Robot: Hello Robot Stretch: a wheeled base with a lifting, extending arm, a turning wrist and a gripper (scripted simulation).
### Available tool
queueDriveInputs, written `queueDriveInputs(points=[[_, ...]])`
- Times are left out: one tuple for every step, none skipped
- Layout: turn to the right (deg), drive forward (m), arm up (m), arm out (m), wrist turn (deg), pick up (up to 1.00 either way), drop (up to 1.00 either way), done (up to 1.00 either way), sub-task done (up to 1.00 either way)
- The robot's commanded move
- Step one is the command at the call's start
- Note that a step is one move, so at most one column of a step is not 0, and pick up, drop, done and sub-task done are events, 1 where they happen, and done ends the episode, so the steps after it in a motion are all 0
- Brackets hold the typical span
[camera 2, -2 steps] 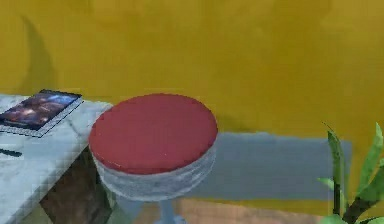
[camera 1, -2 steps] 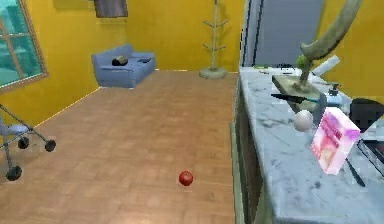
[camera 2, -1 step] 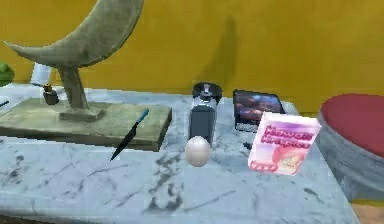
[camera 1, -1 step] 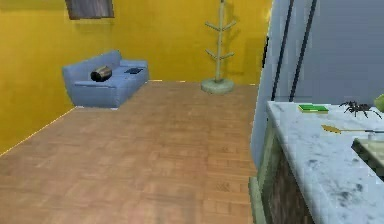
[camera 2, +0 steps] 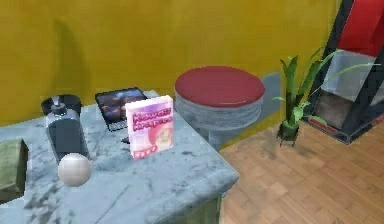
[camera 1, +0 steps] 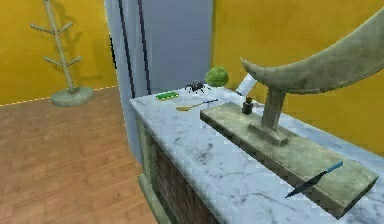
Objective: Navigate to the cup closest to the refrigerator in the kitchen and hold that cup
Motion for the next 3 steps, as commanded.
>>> queueDriveInputs(points=[[0.0, 0.05, 0.0, 0.0, 0.0, 0.0, 0.0, 0.0, 0.0], [-24.0, 0.0, 0.0, 0.0, 0.0, 0.0, 0.0, 0.0, 0.0], [0.0, 0.0, 0.5, 0.0, 0.0, 0.0, 0.0, 0.0, 0.0]])
